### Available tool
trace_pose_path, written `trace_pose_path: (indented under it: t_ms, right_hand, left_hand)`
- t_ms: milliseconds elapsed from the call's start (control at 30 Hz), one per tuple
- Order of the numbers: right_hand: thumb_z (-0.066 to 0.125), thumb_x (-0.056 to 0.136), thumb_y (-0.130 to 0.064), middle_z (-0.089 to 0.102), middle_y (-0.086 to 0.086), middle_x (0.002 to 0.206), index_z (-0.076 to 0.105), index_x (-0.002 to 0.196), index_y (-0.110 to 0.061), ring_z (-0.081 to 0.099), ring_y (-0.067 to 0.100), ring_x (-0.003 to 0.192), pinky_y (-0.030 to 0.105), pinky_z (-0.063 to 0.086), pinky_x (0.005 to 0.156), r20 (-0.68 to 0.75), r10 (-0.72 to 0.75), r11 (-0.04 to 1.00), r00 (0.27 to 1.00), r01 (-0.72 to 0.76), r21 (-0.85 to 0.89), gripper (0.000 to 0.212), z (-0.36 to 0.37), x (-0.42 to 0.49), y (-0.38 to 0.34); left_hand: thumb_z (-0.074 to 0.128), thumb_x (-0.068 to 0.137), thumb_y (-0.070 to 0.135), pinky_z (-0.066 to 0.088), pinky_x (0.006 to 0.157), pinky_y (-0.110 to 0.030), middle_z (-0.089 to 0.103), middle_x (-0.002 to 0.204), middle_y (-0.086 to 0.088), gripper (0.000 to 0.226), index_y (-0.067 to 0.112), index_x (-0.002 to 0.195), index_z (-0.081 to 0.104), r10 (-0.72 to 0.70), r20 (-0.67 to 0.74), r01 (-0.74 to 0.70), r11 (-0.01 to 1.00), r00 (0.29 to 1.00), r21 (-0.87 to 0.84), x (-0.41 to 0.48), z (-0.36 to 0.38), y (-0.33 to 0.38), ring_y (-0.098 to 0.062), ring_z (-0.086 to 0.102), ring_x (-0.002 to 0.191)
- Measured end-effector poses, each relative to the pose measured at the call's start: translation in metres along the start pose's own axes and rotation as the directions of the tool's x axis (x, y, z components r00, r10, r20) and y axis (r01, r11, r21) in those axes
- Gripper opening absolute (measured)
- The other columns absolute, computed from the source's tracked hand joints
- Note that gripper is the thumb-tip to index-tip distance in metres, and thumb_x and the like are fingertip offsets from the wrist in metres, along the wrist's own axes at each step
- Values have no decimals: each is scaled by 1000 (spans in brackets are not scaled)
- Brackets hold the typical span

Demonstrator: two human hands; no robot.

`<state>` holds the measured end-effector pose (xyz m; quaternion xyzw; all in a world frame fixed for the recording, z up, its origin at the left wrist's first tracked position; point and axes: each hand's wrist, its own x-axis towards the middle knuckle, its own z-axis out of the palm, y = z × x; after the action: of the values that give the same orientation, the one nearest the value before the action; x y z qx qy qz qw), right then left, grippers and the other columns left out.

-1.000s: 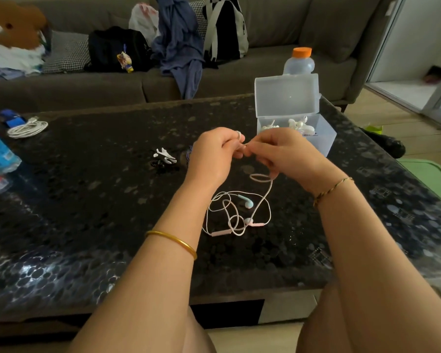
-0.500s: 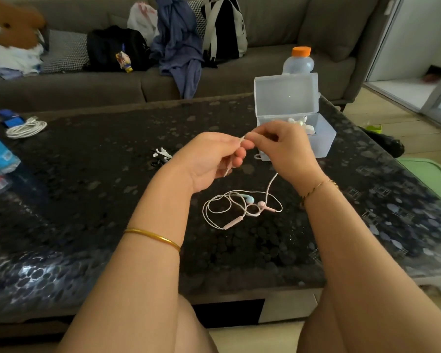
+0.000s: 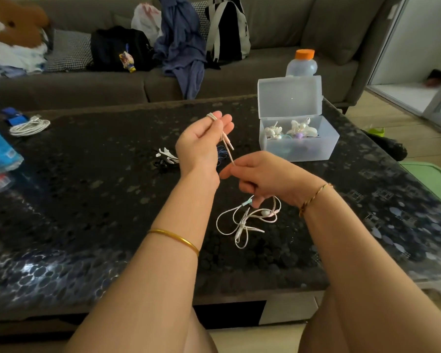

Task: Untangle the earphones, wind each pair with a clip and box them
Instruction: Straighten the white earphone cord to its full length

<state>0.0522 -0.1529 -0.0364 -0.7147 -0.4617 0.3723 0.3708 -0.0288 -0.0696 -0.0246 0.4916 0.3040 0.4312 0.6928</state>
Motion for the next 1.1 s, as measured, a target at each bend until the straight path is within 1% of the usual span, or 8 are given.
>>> trace_pose_path:
  t_ms: [167, 233, 333, 400, 500, 700, 867, 1100]
  right_hand:
    - [46, 98, -17, 38, -1, 50, 66, 90, -16, 30, 12, 41, 21, 31, 39, 34, 44, 999, 998, -43, -24, 22, 5, 1, -3]
    - [45, 98, -17, 37, -3, 49, 67, 97, -10, 28, 10, 41, 21, 27, 40, 12, 16, 1000, 1000, -16, -6, 23, 2, -1, -4]
    - [44, 98, -16, 38, 1, 55, 65, 95, -6, 29, 8, 41, 18, 24, 38, -102, -35, 999, 994, 36, 6, 24, -6, -4, -7]
    - [45, 96, -14, 42, 2, 58, 65, 95, -2, 32, 7, 43, 17, 26, 37, -264, -44, 999, 963, 42, -11, 23, -13, -4, -4]
    - [48, 95, -15, 48, -6, 64, 67, 92, -4, 42, 6, 55, 17, 41, 53, -498, -131, 981, 857, 42, -187, 22, -24, -1, 4]
    - [54, 94, -16, 53, -10, 72, 65, 89, -12, 51, 7, 69, 26, 48, 72, -616, -205, 973, 761, 88, -214, 13, -30, 3, 19]
    - [50, 98, -25, 43, 1, 62, 64, 87, -19, 34, 6, 46, 17, 28, 39, -383, 11, 950, 924, 110, 293, 19, -24, 2, 21]
    - [40, 100, -19, 45, 2, 58, 63, 106, -17, 29, 5, 37, 15, 27, 35, -102, 6, 994, 995, 5, 105, 23, -6, -3, 1]
  left_hand:
    - [59, 92, 8, 50, 73, -14, 71, 99, 4, 23, 10, 114, 66, 57, -66, -59, 998, 996, -22, 2, 4, -9, 3, 68, 81]
    - [62, 90, 8, 52, 71, -11, 70, 104, 0, 23, 7, 113, 67, 216, -59, -197, 953, 975, 230, 5, 0, -14, 1, 68, 85]
    - [61, 91, 11, 52, 87, -24, 70, 105, 0, 16, 7, 104, 71, 372, 135, -376, 711, 918, 595, 8, -9, -22, -9, 66, 96]
    - [59, 92, 11, 50, 83, -19, 70, 104, 0, 16, 10, 104, 69, 281, 262, -382, 596, 923, 706, 8, -9, -23, -9, 65, 95]
    - [46, 100, 16, 47, 69, -14, 69, 90, 2, 21, 12, 102, 66, 84, 362, -338, 596, 928, 728, 4, -2, -17, -7, 64, 82]
    - [43, 101, 14, 45, 60, -12, 63, 75, 5, 26, 6, 102, 68, -313, 403, -34, 753, 860, 657, -6, 5, -2, -3, 58, 65]
    - [43, 100, 20, 32, 74, -25, 58, 67, 11, 24, 17, 93, 66, -474, 450, 475, 872, 757, 120, -5, 0, 9, -1, 52, 72]
    - [47, 100, 22, 41, 79, -25, 74, 91, 13, 20, 21, 109, 65, -337, 69, 343, 932, 939, -118, -2, 5, 4, 4, 67, 82]
